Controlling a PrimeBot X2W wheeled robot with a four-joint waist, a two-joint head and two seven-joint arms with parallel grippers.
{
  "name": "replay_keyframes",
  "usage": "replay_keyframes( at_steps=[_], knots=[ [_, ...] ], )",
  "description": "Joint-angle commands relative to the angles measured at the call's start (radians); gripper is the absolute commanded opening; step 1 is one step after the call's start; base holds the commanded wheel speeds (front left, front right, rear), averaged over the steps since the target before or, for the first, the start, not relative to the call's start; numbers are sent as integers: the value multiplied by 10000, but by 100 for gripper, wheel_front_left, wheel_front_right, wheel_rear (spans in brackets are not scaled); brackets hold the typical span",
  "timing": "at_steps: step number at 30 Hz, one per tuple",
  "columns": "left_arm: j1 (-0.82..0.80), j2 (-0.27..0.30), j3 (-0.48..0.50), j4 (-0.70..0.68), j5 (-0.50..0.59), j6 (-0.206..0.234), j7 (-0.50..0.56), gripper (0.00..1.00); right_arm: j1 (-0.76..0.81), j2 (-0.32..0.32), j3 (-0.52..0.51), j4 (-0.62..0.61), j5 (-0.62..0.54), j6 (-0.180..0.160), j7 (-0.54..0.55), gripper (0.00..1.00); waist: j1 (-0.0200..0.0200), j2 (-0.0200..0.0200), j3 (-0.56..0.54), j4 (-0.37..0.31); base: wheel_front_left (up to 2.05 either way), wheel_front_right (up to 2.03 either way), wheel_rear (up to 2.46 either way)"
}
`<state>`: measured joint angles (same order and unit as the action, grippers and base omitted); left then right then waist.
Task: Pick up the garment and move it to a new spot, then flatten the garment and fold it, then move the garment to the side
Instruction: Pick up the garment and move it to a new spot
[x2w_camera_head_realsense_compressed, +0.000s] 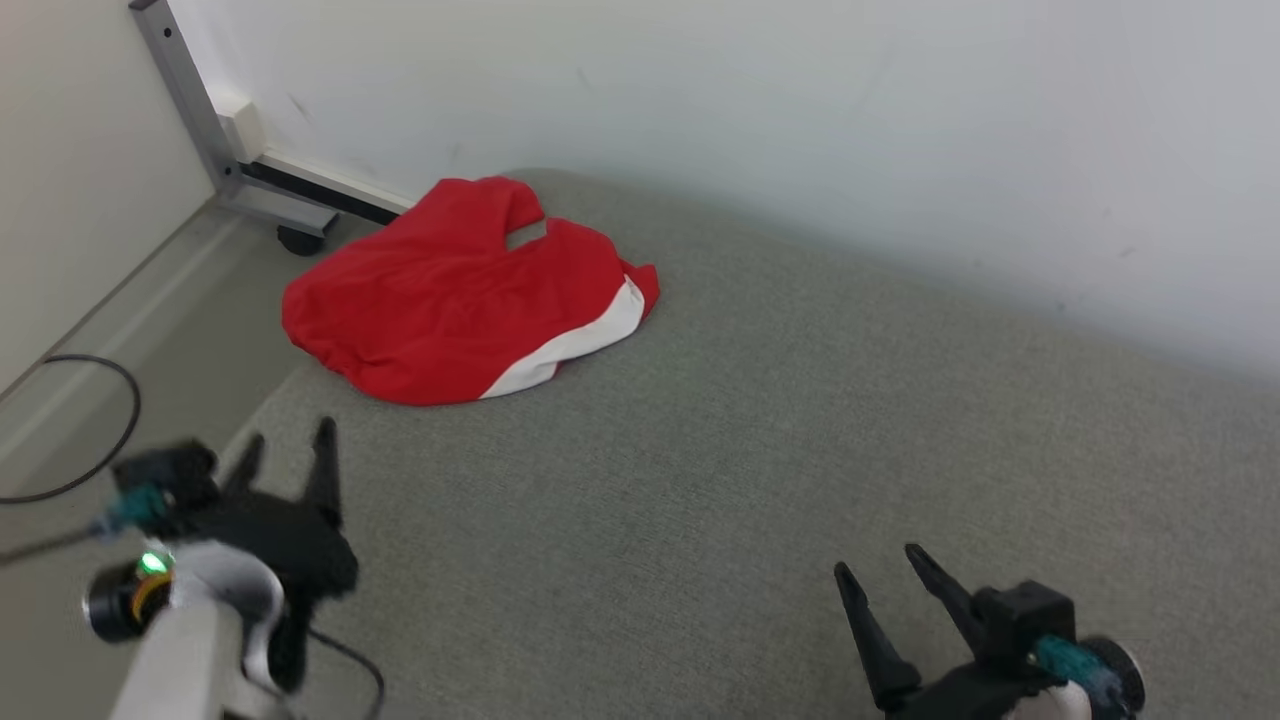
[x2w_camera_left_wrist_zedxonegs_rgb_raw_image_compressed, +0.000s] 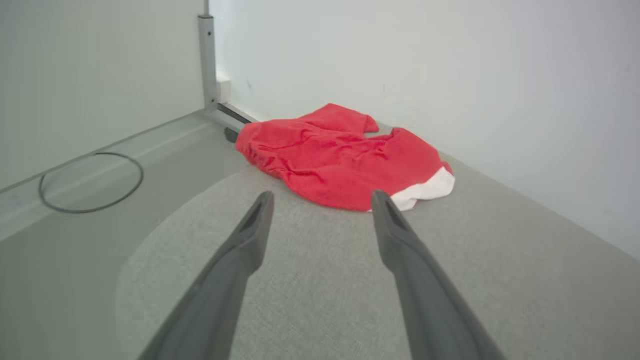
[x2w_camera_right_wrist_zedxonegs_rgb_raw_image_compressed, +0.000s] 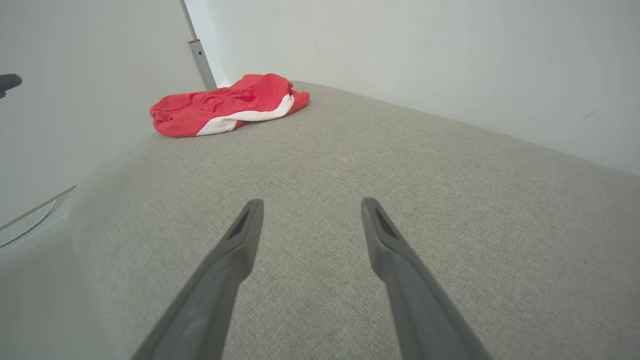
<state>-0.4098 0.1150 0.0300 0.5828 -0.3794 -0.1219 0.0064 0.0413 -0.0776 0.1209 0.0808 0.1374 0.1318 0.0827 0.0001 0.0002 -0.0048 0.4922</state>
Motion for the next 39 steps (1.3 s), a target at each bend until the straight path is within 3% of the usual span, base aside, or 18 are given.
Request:
replay_keyframes(
  at_steps=[1,6,15,19,27,32,33,34,39],
  knots=[
    [-801,131,170,459,-219,113,106,100,-214,-291,234,-417,-106,-17,307,100,-1,-2,1203,-1105,0,0,0],
    [-2814,392,531,1875,-755,83,536,100,-554,-1035,696,-1755,-135,-17,1228,100,-1,-2,2431,-2061,0,0,0],
    [-5383,942,517,3740,-1161,104,1707,100,-517,-2039,528,-4351,-264,-17,2536,100,-1,-2,4413,-2846,0,0,0],
    [-5917,1091,622,4306,-1338,316,2205,100,-346,-2103,403,-4974,-311,-17,2786,100,-1,-2,4853,-3025,0,0,0],
    [-6717,1292,618,5428,-1263,1400,2824,100,-81,-2038,333,-5677,-391,-17,2803,100,-1,-2,5487,-3337,0,0,0],
    [-6666,1153,531,5840,-1294,1473,2824,100,-232,-1954,439,-5569,-381,-17,2687,100,-1,-2,5422,-3412,0,0,0],
    [-6666,1178,495,5854,-1256,1449,2735,36,-260,-1943,472,-5527,-358,-17,2659,100,-1,-2,5376,-3428,0,0,0],
    [-6652,1229,415,5825,-1156,1389,2583,0,-295,-1926,493,-5451,-330,-17,2621,100,-1,-2,5299,-3440,0,0,0],
    [-6635,1559,297,5966,-1104,1088,2428,0,-522,-1783,637,-5041,-226,-17,2359,100,-1,-2,4818,-3489,0,0,0]
  ],
)
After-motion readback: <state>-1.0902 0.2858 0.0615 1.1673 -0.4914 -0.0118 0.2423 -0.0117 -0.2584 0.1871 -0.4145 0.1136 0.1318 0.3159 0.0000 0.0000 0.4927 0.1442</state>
